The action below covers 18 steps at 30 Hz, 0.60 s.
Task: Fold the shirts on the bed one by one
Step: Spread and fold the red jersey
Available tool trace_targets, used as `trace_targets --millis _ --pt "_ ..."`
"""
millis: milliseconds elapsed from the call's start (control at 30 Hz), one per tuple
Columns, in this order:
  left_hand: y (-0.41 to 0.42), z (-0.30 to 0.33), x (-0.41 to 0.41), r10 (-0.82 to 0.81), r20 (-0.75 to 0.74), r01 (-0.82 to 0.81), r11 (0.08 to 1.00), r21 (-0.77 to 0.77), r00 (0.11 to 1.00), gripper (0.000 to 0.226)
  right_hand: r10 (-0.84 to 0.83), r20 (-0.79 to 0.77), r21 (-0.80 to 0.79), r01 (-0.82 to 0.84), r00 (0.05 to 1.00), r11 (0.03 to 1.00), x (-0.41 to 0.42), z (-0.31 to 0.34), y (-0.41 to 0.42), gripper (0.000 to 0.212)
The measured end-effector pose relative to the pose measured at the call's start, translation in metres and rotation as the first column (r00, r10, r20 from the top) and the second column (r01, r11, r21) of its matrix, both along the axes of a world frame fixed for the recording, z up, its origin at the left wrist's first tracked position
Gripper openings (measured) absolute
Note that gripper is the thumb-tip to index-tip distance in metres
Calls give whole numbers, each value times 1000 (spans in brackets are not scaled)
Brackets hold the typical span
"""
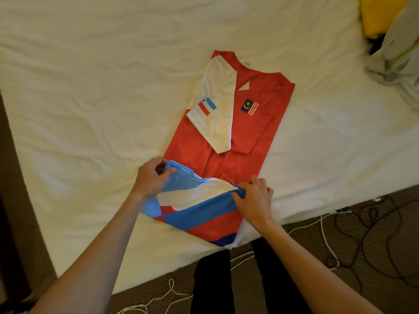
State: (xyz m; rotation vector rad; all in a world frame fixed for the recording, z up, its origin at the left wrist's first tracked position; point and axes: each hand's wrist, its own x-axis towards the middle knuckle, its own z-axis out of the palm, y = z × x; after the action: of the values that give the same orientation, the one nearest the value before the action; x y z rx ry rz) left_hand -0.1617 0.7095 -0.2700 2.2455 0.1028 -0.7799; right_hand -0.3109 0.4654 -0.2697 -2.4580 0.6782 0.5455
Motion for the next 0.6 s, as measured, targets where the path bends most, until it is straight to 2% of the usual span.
trace_targets --millis 67,100,167,233,267,333,400,433,500,533,600 --pt "8 5 9 53 -54 -59 990 -128 997 4 -65 163 156 40 984 987 -1 0 -7 12" --pt "11 6 11 71 -73 -82 983 -166 995 5 -87 184 208 48 979 977 -1 0 -9 13" --pt "10 4 14 70 -76 -80 986 -144 995 8 -108 122 260 73 987 963 1 1 -9 23" --pt "6 -2 14 57 -62 -61 996 -62 996 6 -135 81 227 113 988 967 1 4 -2 35" --pt "4 -5 15 54 -62 -55 998 -30 997 6 -115 103 141 100 988 985 -1 7 4 44" --pt "0 -10 14 33 -33 -33 999 12 999 15 52 160 -54 -44 986 998 -8 15 23 62" --pt "-3 -9 6 -30 119 23 998 60 992 42 265 172 -75 -256 949 964 -23 18 48 66" --pt "-2 -8 -2 -109 237 90 992 88 965 56 356 123 -56 -352 926 934 -32 18 60 69" --pt "6 -5 -23 -390 406 344 921 185 827 76 460 -91 -19 -463 883 886 -49 19 79 88" --pt "14 -4 -34 -554 414 500 832 242 722 83 469 -180 -21 -480 865 877 -56 18 84 96" --pt "34 -6 -54 -811 307 739 582 338 498 93 478 -241 -56 -504 845 862 -66 15 85 95"
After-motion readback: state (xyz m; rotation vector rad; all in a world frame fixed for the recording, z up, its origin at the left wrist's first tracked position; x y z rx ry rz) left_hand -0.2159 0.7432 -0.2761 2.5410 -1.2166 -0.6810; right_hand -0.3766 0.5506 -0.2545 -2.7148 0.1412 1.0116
